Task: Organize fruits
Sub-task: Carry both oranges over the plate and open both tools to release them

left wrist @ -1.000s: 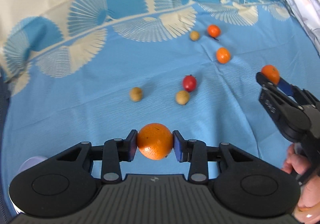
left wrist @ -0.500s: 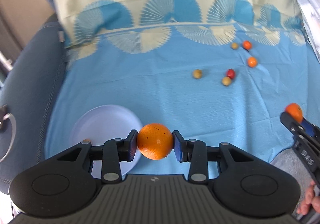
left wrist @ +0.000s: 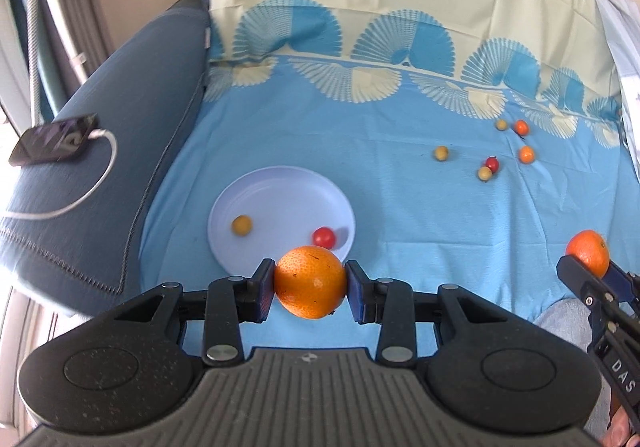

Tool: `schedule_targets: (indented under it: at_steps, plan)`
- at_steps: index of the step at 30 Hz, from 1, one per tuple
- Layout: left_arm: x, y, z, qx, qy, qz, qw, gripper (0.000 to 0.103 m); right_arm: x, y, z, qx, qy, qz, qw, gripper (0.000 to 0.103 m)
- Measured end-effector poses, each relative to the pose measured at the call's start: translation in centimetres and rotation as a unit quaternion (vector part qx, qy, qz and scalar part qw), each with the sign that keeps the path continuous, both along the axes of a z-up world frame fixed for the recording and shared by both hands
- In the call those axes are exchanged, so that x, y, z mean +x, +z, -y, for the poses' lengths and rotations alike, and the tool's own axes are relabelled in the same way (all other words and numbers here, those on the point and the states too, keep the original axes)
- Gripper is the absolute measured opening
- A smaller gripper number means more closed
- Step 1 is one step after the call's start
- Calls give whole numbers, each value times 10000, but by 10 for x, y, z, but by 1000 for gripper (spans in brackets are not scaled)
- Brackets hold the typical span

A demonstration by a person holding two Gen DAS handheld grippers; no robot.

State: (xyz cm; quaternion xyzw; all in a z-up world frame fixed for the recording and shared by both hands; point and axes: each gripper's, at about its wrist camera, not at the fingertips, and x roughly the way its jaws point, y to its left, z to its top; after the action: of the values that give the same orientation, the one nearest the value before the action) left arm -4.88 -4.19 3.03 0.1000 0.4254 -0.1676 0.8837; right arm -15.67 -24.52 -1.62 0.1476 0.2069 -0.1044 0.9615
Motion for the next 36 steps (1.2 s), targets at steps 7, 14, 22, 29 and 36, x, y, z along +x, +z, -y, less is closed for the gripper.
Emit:
schedule_targets:
  at_steps: [7,14,22,29,36]
  plan:
    - [-1,-3,-32,-99,218,-42,9997,41,2,6,-26,-162,298,-111,9994,38]
    - [6,-9,-51,-163,417,-120,9989,41,11,5,-36,-250,452,-222,9984,38]
    - [32,-24,-57,-103,531,-310,9981,41,35,-2,-41,-320,626,-474,9964,38]
    - [59,-39,-61,-4,671,-436,9968,41,73,-9,-56,-374,1005,-638,9922,38]
    - [91,-58,-60,110,722,-471,9962,41,117,-27,-72,-316,1324,-917,9864,38]
